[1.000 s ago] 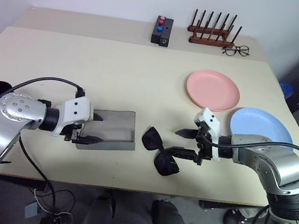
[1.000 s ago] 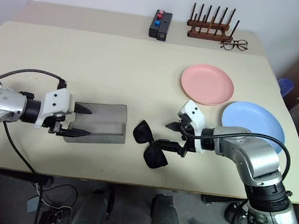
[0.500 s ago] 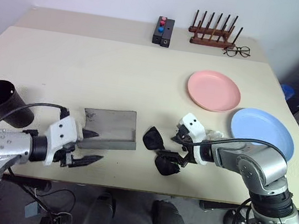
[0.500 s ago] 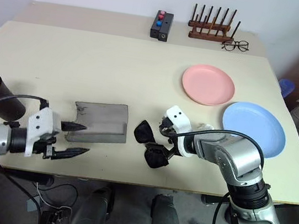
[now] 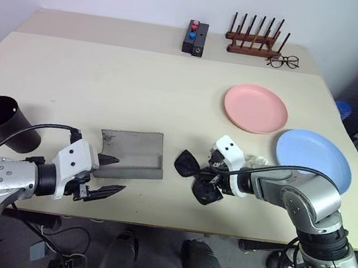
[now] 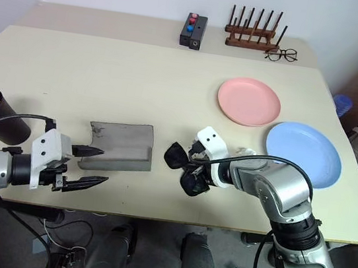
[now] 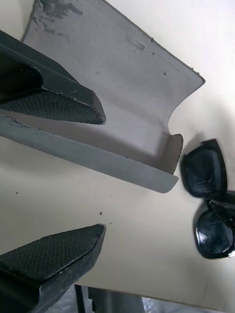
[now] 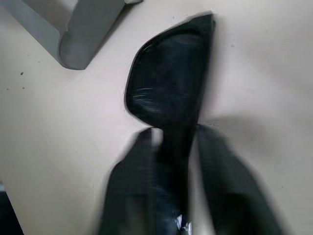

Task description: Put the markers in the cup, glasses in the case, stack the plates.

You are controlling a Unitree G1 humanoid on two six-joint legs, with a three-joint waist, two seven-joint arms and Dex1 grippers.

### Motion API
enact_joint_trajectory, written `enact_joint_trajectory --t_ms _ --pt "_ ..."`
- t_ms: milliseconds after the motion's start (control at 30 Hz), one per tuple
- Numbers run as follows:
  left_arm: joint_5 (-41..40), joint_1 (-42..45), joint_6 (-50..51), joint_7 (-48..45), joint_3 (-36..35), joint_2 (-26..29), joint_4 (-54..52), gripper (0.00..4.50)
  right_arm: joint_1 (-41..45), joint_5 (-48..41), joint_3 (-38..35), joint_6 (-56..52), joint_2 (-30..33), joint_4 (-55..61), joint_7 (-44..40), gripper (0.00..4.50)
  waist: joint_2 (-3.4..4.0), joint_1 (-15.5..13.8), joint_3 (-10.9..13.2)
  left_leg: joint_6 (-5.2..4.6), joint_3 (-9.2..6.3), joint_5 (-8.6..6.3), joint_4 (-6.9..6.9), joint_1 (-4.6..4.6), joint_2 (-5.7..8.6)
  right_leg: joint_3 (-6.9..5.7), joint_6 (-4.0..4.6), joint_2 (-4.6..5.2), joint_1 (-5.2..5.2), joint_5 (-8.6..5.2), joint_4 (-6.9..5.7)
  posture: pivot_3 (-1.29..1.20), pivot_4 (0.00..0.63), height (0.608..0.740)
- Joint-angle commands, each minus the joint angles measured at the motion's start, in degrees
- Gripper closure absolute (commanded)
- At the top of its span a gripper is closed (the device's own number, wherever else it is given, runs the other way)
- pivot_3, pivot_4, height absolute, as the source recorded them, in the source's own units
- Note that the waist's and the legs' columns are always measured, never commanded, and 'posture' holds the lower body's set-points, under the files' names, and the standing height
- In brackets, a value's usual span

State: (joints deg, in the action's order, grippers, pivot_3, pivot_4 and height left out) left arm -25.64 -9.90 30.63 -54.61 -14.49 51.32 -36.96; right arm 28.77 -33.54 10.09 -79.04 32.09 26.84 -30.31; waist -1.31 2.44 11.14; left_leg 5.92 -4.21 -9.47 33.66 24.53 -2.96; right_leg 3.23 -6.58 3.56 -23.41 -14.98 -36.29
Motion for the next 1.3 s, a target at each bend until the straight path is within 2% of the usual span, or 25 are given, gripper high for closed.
enact_joint_trajectory --t_ms 33,233,333,433,600,900,1133,1300 --pt "-0.38 0.39 -0.79 0.81 -1.81 -0.04 -0.31 1.18 0.24 1.29 -0.33 -0.31 0.64 0.04 1.66 4.45 -0.03 0.07 -0.04 0.0 0.0 0.0 0.0 -0.04 -0.02 0.0 0.0 -0.01 0.02 0.0 0.0 0.0 0.15 0.74" --pt "-0.68 0.5 -0.89 3.86 -5.26 -1.96 1.4 1.18 2.21 1.04 0.51 4.13 3.69 0.77 -1.54 4.45 -0.02 -0.03 -0.04 -0.01 0.05 -0.03 0.15 0.0 -0.01 0.0 0.17 0.06 -0.01 0.1 0.22 0.0 0.15 0.74" --pt "0.96 -0.18 -3.33 6.56 -8.43 -4.41 3.49 1.18 5.42 1.1 3.43 11.06 7.62 2.33 -8.59 4.45 0.05 0.02 0.01 -0.06 0.1 -0.06 0.18 0.13 0.0 0.02 0.17 0.08 -0.01 0.1 0.25 0.0 0.15 0.74" --pt "0.9 -2.93 -6.14 7.23 -11.55 -6.99 3.55 1.18 9.59 2.14 5.97 16.03 7.51 0.29 -12.66 4.45 0.05 0.46 0.01 -0.19 0.14 -0.13 0.15 0.2 -0.05 0.04 0.15 0.02 -0.14 0.11 0.19 0.0 0.15 0.74" --pt "-0.24 -9.62 -8.33 7.53 -14.99 -10.93 2.04 1.18 17.74 3.36 9.78 21.56 0.48 -7.03 -16.68 4.45 0.06 0.77 0.02 -0.33 0.15 -0.2 0.12 0.21 -0.1 0.03 0.12 -0.05 -0.2 0.09 0.15 0.0 0.15 0.74" --pt "-1.56 -20.47 -13.83 4.84 -18.98 -15.8 2.99 1.18 26.13 7.38 17.56 28.11 -11.28 -21.02 -23.32 4.45 0.05 0.88 0.01 -0.31 0.21 -0.22 0.16 0.22 -0.09 0.05 0.14 0.01 -0.21 0.1 0.18 0.0 0.15 0.74" --pt "-2.65 -23.14 -16.19 3.88 -19.98 -16.97 3.3 1.18 31.19 11.98 20.85 33.05 -21.36 -35.74 -26.92 4.45 0.07 1.61 0.02 -0.29 0.21 -0.23 0.09 0.22 -0.09 0.05 0.16 0.01 -0.34 0.11 0.17 0.0 0.15 0.74" --pt "-4.38 -22.68 -16.83 3.41 -19.66 -17.14 3.37 1.18 30.74 15.02 23.41 34.94 -22.43 -39.23 -30.42 4.45 0.06 1.53 0.01 -0.29 0.23 -0.22 0.01 0.47 -0.09 0.05 0.15 0.01 -0.53 0.11 0.16 0.0 0.15 0.74"
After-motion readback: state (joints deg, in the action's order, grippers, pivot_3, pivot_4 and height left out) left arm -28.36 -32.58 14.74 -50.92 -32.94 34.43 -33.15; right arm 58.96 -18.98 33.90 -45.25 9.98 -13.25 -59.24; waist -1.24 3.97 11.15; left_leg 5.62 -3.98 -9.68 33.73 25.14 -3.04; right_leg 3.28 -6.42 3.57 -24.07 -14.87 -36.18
